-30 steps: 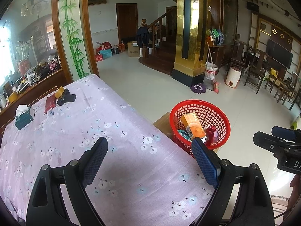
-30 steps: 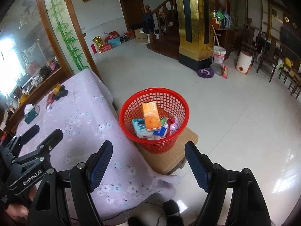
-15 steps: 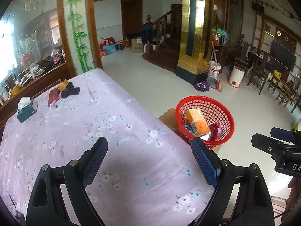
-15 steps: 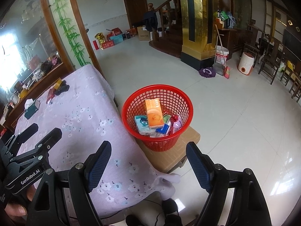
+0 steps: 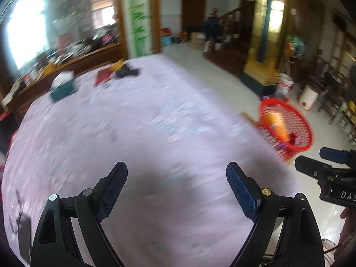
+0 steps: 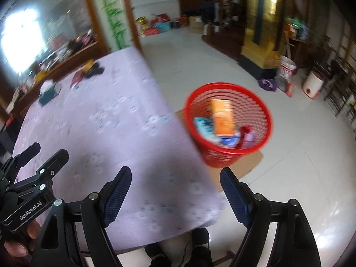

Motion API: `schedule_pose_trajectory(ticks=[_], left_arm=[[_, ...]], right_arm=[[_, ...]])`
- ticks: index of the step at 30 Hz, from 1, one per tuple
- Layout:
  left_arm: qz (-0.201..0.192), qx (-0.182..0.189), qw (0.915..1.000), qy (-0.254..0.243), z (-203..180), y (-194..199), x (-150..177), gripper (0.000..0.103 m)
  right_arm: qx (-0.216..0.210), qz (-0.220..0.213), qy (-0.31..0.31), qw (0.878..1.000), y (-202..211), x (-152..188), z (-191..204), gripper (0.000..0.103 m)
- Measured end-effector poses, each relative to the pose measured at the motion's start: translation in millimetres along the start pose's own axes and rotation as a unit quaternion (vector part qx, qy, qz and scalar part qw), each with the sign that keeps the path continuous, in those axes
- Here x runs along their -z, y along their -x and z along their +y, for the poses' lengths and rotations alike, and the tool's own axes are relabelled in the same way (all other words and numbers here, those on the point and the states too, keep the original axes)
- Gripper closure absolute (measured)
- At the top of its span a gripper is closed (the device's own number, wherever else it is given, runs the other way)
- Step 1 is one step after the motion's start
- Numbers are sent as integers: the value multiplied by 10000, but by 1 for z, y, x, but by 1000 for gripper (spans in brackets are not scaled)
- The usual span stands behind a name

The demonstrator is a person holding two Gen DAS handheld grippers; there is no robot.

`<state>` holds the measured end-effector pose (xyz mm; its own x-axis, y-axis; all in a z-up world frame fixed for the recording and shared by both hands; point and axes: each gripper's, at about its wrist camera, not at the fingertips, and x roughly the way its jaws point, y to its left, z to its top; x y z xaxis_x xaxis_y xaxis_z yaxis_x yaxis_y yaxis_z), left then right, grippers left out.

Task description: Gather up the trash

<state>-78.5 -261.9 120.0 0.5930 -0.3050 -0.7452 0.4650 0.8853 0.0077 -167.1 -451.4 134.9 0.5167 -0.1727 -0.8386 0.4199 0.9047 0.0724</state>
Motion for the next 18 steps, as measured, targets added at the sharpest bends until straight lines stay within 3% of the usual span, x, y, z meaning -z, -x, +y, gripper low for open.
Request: schedule_pose_trajectory(ticks=[5, 12, 18], left_arm=[[324, -660, 9951, 653, 77, -6, 35, 14], [676, -1777, 9725, 1347, 186, -17, 88, 14], [789, -1791, 9660, 1689, 242, -34, 107, 14]], right_arm=[[-321, 215, 604, 9974, -36, 2, 66, 18], [-812, 462, 1461, 9849, -90, 12, 176, 18], [-862, 440, 1570, 9828, -134, 16, 242, 17]])
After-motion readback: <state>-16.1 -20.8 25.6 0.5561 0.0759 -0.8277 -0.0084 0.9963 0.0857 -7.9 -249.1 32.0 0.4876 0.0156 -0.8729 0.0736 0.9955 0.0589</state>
